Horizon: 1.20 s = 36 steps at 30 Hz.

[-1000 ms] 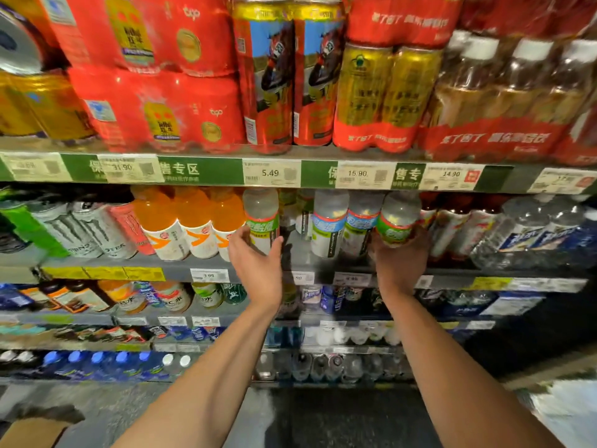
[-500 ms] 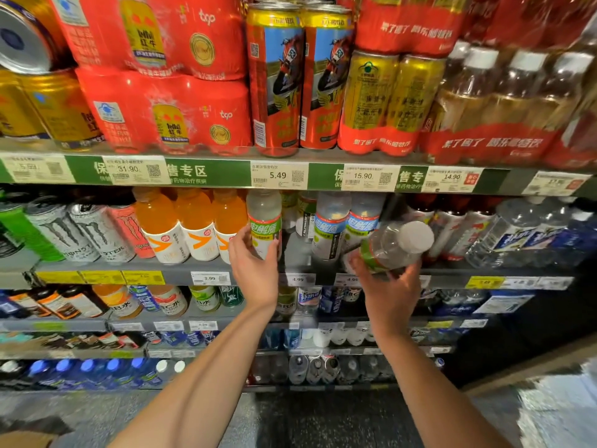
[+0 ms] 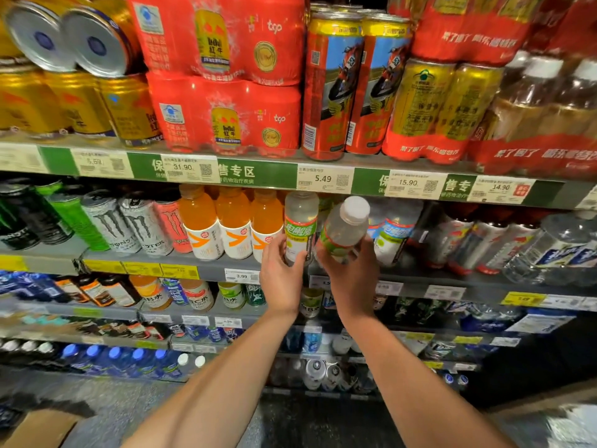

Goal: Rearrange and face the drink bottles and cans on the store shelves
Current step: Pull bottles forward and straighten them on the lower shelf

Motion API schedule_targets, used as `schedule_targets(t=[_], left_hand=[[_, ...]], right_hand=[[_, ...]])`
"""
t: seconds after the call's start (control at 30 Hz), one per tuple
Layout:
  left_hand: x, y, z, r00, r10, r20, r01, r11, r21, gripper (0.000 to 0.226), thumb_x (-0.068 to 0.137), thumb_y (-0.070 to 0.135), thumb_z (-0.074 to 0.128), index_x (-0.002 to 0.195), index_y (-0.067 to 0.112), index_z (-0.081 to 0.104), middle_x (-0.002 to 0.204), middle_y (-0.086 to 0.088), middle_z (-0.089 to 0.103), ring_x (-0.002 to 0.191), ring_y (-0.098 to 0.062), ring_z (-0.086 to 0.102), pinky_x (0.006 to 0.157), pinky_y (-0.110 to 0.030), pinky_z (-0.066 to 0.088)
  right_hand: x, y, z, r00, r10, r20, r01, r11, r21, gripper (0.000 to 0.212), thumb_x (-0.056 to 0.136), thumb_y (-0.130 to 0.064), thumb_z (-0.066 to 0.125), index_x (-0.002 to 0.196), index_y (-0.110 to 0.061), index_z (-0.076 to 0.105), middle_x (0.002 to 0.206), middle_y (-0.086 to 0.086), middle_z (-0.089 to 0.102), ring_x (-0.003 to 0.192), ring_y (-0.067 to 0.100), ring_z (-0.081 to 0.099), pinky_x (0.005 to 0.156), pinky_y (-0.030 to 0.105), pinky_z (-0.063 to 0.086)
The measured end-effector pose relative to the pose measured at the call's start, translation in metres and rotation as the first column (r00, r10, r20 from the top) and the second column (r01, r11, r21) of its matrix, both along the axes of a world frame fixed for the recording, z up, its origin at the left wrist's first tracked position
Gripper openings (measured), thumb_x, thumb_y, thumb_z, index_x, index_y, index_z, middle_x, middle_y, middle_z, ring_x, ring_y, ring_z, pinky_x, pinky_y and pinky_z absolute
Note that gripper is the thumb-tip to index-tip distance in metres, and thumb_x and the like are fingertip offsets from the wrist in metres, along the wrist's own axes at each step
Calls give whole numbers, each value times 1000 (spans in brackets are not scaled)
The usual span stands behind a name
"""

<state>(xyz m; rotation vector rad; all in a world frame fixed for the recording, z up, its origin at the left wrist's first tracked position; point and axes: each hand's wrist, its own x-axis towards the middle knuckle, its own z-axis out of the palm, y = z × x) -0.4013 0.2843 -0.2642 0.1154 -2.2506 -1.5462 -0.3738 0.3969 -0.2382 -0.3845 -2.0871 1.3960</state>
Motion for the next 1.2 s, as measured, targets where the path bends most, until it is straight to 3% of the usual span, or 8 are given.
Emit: schedule_targets(t=[0.27, 0.43, 0.57, 0.7, 0.77, 0.97, 1.1, 1.2], left_hand=[[-3, -1, 1, 999, 10, 45, -12, 999, 41, 46, 84, 24, 80, 126, 21, 61, 110, 11, 64, 101, -7, 61, 90, -21, 48], [-4, -2, 1, 994, 15, 108, -21, 999, 50, 42, 84, 24, 80, 123, 24, 64, 109, 11, 67, 99, -6, 60, 83, -17, 42], [-5, -2, 2, 993, 26, 118, -28, 999, 21, 40, 85, 24, 78, 123, 24, 65, 108, 14, 65, 98, -4, 58, 79, -9, 37], [-6, -2, 1, 992, 39, 117, -37, 999, -15, 36, 88, 25, 76, 122, 21, 66, 104, 10, 67, 96, -6, 60, 84, -23, 49], [-5, -2, 0, 993, 44, 105, -42, 999, -23, 35, 89, 25, 75, 122, 18, 68, 106, 7, 69, 96, -6, 61, 86, -24, 50], [1, -4, -4, 997, 50, 64, -50, 999, -2, 29, 87, 20, 76, 115, 17, 70, 102, 5, 70, 93, -9, 64, 85, -27, 52], [19, 5, -6, 997, 10, 70, -13, 999, 36, 25, 87, 20, 76, 111, 17, 71, 98, 5, 69, 93, -13, 65, 89, -35, 55], [35, 16, -6, 998, -25, 64, 21, 998, 65, 28, 86, 21, 78, 114, 17, 71, 100, 5, 69, 94, -11, 65, 91, -35, 55]], right_hand=[[-32, -1, -8, 998, -40, 58, 24, 968, 248, 66, 75, -49, 72, 122, -7, 56, 111, 12, 68, 103, 31, 64, 85, 43, 52], [-35, -2, -11, 989, -145, 33, 119, 908, 402, 66, 76, -42, 81, 117, 3, 57, 105, 22, 60, 100, 35, 55, 83, 40, 43], [-30, -4, -6, 987, -161, -21, 159, 929, 334, 64, 74, -36, 85, 112, 6, 55, 106, 22, 60, 100, 37, 60, 83, 42, 51], [-32, -5, -8, 981, -191, -25, 189, 926, 328, 59, 75, -40, 84, 104, 3, 56, 99, 20, 64, 92, 36, 63, 77, 42, 53], [-33, -6, -8, 980, -199, 5, 189, 938, 290, 59, 79, -48, 78, 107, -1, 55, 99, 17, 66, 90, 35, 66, 74, 40, 54], [-21, -1, -12, 981, -186, 47, 173, 964, 202, 59, 78, -43, 81, 110, -2, 55, 93, 13, 70, 83, 33, 68, 66, 36, 47], [3, 5, -16, 988, -137, 74, 123, 978, 169, 49, 83, -41, 77, 110, -5, 55, 77, 4, 59, 70, 24, 58, 62, 29, 36], [25, 15, -23, 988, -107, 106, 95, 989, 116, 45, 87, -41, 72, 113, -8, 57, 78, 1, 58, 70, 18, 55, 63, 28, 36]])
